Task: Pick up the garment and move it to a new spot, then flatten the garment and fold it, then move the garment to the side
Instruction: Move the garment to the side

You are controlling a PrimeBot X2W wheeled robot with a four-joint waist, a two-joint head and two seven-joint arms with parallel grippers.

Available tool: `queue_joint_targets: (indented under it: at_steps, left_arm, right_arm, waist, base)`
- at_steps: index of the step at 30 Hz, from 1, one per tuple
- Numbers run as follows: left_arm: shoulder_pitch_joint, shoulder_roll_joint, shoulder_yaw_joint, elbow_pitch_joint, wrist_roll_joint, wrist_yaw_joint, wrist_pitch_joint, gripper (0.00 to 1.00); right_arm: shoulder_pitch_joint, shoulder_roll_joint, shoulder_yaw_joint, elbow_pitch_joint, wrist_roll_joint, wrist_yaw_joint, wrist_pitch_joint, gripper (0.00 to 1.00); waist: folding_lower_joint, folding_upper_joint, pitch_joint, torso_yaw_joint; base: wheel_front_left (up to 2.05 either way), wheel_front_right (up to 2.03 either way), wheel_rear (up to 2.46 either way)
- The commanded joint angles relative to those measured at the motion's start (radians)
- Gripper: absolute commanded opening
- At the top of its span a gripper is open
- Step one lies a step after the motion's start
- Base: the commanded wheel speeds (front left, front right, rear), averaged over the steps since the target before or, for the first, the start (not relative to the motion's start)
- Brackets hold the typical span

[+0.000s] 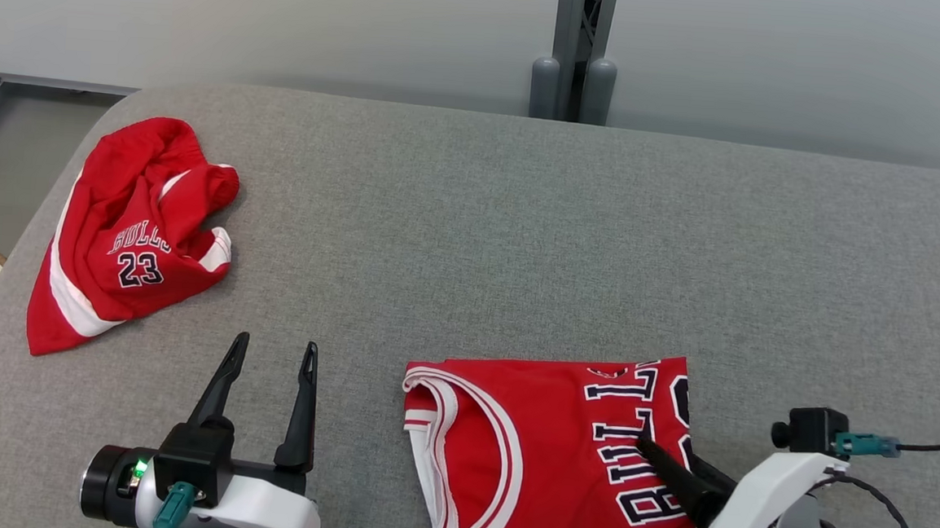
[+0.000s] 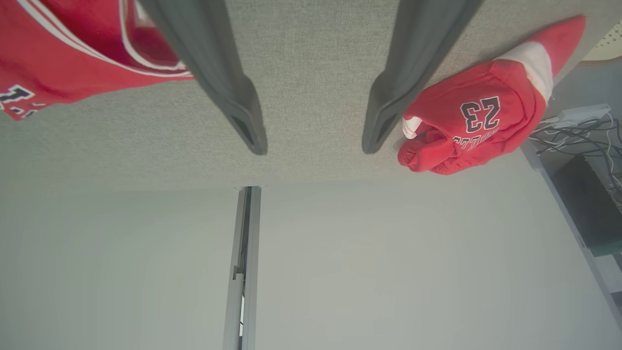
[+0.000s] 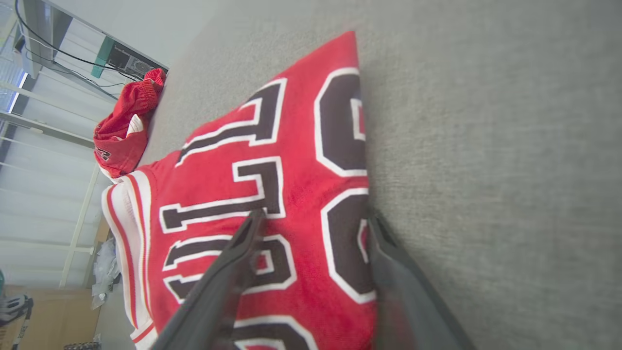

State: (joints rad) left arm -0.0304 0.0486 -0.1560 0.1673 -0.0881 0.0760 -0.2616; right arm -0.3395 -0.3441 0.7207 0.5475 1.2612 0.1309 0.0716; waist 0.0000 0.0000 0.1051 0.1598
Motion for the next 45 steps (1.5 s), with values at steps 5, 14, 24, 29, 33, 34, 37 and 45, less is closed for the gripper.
queue_joint_targets:
  at_steps: [5,14,24,29,33,34,37,45]
  left_arm:
    - [-0.026,0.004,-0.006,-0.004,0.016,0.003,-0.003,1.0]
    - [-0.044,0.004,-0.031,-0.004,0.04,0.0,-0.003,1.0]
    - [-0.089,0.004,-0.083,-0.017,0.057,0.006,-0.003,1.0]
    - [-0.141,0.004,-0.119,-0.017,0.067,0.005,-0.003,1.0]
    - [-0.192,0.004,-0.15,-0.021,0.071,0.004,-0.003,1.0]
    - [-0.206,0.004,-0.155,-0.024,0.071,0.005,-0.003,1.0]
    - [-0.244,0.004,-0.185,-0.031,0.073,0.001,-0.003,1.0]
    - [-0.325,0.004,-0.273,-0.012,0.1,-0.023,-0.003,1.0]
  right_arm:
    - [-0.026,-0.018,0.059,-0.028,0.063,0.0,0.025,0.51]
    - [-0.099,-0.078,0.124,-0.039,0.055,0.0,-0.024,0.0]
    - [-0.246,-0.193,0.25,0.005,-0.045,-0.001,-0.092,0.0]
    - [-0.33,-0.274,0.281,0.026,-0.062,-0.001,-0.108,0.0]
    - [-0.399,-0.347,0.299,0.061,-0.089,-0.001,-0.121,0.0]
    - [-0.421,-0.365,0.304,0.073,-0.103,-0.001,-0.127,0.0]
    - [-0.473,-0.414,0.305,0.122,-0.133,-0.001,-0.154,0.0]
    - [-0.574,-0.489,0.34,0.293,-0.273,-0.002,-0.214,0.0]
  waist:
    - [0.0,0.0,0.018,0.005]
    - [0.0,0.0,0.05,-0.015]
    - [0.0,0.0,0.129,-0.12]
    - [0.0,0.0,0.194,-0.182]
    - [0.0,0.0,0.26,-0.225]
    - [0.0,0.0,0.28,-0.235]
    - [0.0,0.0,0.333,-0.253]
    - [0.0,0.0,0.432,-0.283]
  base:
    - [0.0,0.0,0.0]
    - [0.0,0.0,0.0]
    - [0.0,0.0,0.0]
    - [0.0,0.0,0.0]
    - [0.0,0.0,0.0]
    - [0.0,0.0,0.0]
    - [0.0,0.0,0.0]
    - [0.0,0.0,0.0]
